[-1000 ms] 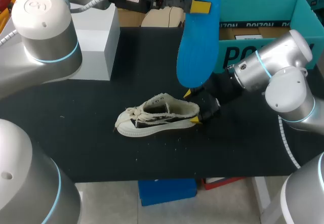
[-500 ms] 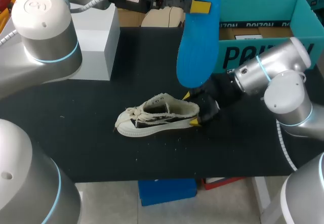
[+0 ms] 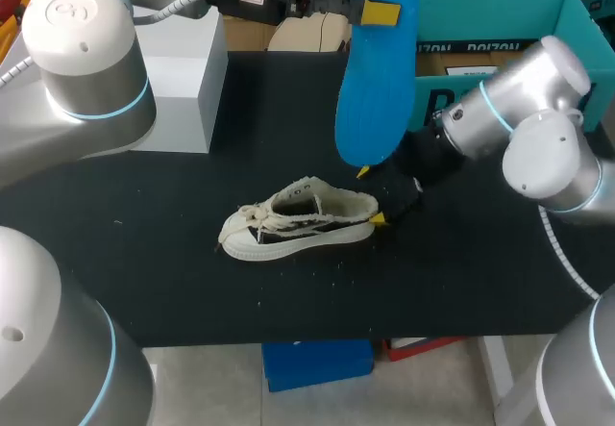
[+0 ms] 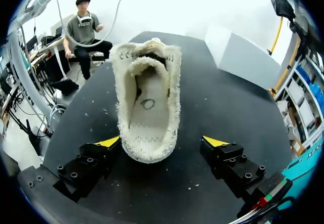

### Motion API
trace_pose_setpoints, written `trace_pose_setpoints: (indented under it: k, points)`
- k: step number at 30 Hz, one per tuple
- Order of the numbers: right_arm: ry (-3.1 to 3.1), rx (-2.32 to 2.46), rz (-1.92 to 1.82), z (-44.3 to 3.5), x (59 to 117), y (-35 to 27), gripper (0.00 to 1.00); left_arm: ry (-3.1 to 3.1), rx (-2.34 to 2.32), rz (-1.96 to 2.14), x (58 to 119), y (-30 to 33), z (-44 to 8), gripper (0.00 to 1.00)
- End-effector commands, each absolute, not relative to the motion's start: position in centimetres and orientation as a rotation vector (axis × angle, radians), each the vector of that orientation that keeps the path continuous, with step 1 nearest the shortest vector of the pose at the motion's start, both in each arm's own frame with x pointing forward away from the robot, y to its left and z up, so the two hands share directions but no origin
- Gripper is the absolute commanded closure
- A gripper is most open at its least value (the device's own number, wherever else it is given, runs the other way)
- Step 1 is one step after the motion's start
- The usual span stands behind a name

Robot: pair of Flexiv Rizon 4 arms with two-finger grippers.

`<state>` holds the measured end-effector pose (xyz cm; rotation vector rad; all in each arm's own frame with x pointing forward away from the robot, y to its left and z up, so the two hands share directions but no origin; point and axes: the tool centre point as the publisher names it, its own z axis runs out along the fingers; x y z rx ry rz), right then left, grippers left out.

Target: Take the shoe out of the shoebox, open the shoe tongue, remove and reinsert the insole, then place the shoe into the shoebox

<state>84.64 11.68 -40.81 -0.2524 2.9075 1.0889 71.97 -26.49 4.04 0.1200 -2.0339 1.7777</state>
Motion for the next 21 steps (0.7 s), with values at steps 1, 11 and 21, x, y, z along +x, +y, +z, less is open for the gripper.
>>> trace_pose_setpoints:
  k: [1, 11, 21]
  points:
    - [3.009, -0.291, 0.668, -38.2, 85.1, 11.5, 0.0, -2.037, 0.123, 1.776, 71.9, -26.6, 4.0, 1.0]
    - [3.031, -0.434, 0.274, -37.2, 86.2, 13.4, 0.0, -2.037, 0.123, 1.776, 71.9, -26.6, 4.0, 1.0]
    - [3.028, -0.474, 0.069, -37.3, 86.1, 15.7, 0.0, -2.037, 0.123, 1.776, 71.9, -26.6, 4.0, 1.0]
